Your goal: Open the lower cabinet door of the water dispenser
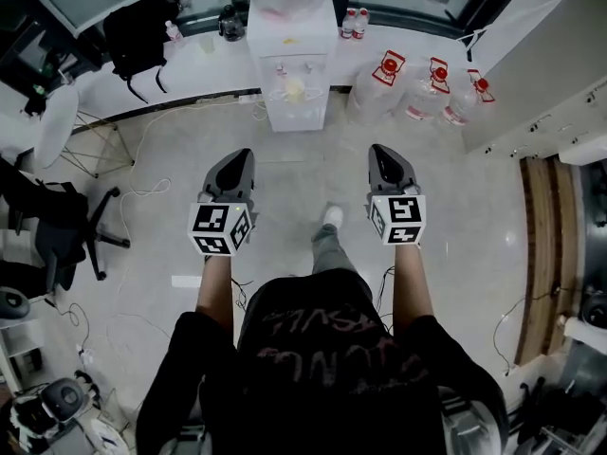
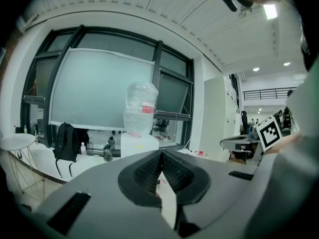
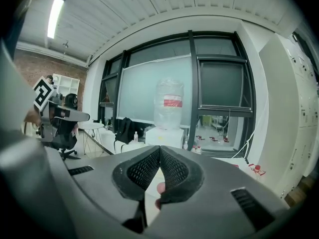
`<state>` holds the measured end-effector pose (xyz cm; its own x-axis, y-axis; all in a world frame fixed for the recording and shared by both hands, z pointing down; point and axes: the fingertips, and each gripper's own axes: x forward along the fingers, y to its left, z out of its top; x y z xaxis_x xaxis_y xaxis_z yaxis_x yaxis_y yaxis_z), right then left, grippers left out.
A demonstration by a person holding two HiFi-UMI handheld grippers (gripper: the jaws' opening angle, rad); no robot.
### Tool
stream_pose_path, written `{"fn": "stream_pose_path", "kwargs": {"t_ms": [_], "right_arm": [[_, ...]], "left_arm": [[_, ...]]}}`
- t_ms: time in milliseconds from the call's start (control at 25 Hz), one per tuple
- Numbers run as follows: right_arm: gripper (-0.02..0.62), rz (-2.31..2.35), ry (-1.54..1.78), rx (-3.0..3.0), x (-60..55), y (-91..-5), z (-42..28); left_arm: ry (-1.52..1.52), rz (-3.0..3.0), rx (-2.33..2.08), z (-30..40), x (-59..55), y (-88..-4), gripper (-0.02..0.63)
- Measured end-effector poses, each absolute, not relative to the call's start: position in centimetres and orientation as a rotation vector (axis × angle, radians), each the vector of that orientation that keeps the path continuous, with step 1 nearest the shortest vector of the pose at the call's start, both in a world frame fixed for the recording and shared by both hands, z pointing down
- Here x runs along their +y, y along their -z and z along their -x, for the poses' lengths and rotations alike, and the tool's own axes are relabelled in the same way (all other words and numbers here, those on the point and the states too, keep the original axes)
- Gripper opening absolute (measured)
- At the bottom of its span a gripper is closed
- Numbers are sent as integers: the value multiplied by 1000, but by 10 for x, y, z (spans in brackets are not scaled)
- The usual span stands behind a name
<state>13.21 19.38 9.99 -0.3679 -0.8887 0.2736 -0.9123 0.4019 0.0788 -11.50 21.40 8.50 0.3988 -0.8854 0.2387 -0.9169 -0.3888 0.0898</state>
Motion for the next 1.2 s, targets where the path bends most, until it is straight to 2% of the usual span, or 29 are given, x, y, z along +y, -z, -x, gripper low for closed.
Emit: {"fn": "stream_pose_path", "kwargs": {"t_ms": [680, 1200], "right_arm": [[14, -1459, -234, -2397, -25, -144, -190], [14, -1438, -268, -2360, -76, -162, -149]], "left_arm": [[-369, -2277, -1633, 69, 23, -132, 11], [-356, -2258, -1606, 105, -31, -149, 11]]}}
